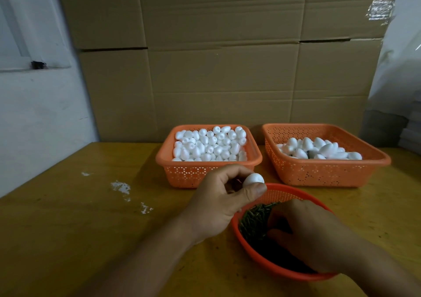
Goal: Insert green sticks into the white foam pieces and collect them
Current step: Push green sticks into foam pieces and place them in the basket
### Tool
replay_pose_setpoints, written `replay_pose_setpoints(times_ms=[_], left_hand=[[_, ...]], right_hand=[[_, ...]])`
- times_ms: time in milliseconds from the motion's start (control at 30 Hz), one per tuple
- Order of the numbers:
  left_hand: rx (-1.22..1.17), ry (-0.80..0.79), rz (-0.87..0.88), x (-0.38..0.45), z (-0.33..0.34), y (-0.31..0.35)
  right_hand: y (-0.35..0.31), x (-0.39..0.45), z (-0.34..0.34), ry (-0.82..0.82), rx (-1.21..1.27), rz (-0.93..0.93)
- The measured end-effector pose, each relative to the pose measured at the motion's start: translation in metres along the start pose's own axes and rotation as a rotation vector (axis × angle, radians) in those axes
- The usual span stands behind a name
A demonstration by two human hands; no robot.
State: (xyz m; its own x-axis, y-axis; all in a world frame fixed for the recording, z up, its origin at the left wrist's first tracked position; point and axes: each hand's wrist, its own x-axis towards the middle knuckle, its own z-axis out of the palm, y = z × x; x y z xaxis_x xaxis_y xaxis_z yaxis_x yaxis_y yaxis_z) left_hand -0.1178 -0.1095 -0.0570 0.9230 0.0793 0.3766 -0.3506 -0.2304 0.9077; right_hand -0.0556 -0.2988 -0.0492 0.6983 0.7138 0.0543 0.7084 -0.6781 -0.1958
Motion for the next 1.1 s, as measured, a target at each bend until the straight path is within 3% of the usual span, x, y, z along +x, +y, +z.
replay_pose_setpoints(times_ms=[167, 367, 633, 833, 1100], left_hand=[[-0.068, 0.047, -0.008, 0.0004, -0.0002, -0.0013], [-0.177, 0.038, -0.053, 0.0008, 0.0021, 0.0005], [-0.393, 0.055, -0.169, 0.0013, 0.0045, 0.0054], [-0.423, 0.045, -0.202, 0.001, 0.0021, 0.0069], [-0.411, 0.022, -0.203, -0.0003, 0.0052, 0.007]], right_hand=[[0.002, 0.0026, -0.0027, 0.146, 0.156, -0.017], [0.0026, 0.0036, -0.0025, 0.309, 0.534, 0.0], [-0.001, 0.0031, -0.0049, 0.346, 1.12, -0.15], [-0.0024, 0.0031, -0.0047, 0.431, 1.17, -0.201], [-0.0052, 0.0019, -0.0045, 0.405, 1.113, -0.238]])
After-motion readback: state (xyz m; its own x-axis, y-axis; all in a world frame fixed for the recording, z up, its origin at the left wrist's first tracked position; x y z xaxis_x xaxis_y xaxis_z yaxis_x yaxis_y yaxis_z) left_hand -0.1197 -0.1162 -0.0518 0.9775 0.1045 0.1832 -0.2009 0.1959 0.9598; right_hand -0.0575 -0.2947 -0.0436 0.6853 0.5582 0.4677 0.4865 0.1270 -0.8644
